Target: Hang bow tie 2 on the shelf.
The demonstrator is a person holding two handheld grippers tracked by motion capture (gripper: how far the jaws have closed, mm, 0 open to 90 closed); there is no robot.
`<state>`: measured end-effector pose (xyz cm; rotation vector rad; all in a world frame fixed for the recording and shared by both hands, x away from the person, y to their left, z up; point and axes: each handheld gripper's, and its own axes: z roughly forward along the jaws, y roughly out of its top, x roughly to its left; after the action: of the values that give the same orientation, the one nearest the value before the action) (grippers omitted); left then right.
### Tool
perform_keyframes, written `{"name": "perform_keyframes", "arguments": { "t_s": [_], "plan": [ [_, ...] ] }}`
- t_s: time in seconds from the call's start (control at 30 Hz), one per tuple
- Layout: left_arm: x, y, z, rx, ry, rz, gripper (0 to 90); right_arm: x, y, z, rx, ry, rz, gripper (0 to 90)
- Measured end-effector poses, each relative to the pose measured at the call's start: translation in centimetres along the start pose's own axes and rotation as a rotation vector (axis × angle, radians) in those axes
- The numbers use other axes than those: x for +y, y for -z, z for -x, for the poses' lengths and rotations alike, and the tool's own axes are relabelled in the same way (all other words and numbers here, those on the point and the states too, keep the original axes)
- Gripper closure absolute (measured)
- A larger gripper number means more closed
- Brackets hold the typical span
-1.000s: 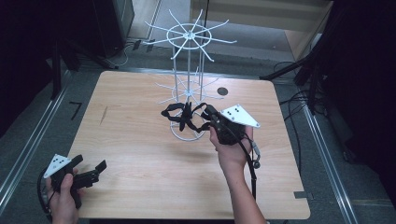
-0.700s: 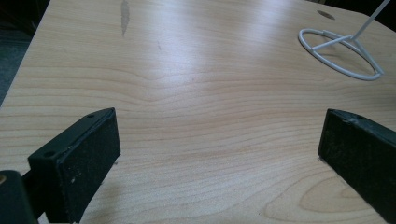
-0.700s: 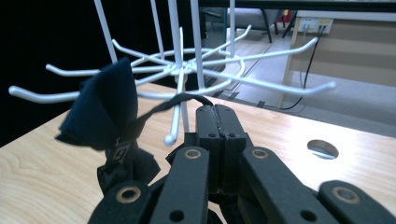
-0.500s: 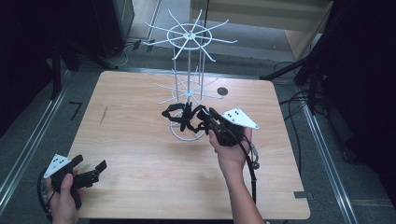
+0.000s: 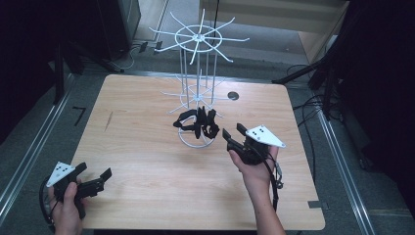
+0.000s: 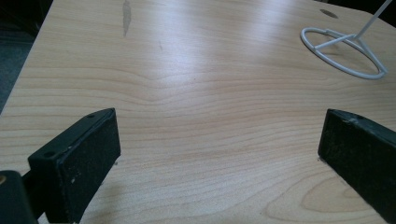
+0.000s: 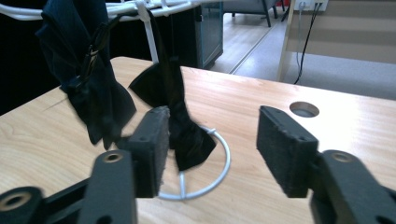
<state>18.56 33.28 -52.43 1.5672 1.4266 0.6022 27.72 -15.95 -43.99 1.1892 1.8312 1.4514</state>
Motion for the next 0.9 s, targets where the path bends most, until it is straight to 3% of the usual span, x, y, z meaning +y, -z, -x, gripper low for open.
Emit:
{"name": "perform_keyframes", "arguments": {
  "t_s": [0.1,0.33,0.9],
  "plan": [
    [0.0,0.0,0.0,0.000,0.002,-0.001,0.0,-0.5,0.6,0.4,0.009,-0.005,-0.007,34.9],
    [0.0,0.0,0.0,0.000,0.003,0.000,0.0,-1.6,1.6,1.1,0.022,0.036,-0.031,14.1],
    [0.0,0.0,0.1,0.003,0.003,0.002,0.0,-5.6,4.3,4.1,-0.024,-0.022,-0.072,12.5]
  ]
}}
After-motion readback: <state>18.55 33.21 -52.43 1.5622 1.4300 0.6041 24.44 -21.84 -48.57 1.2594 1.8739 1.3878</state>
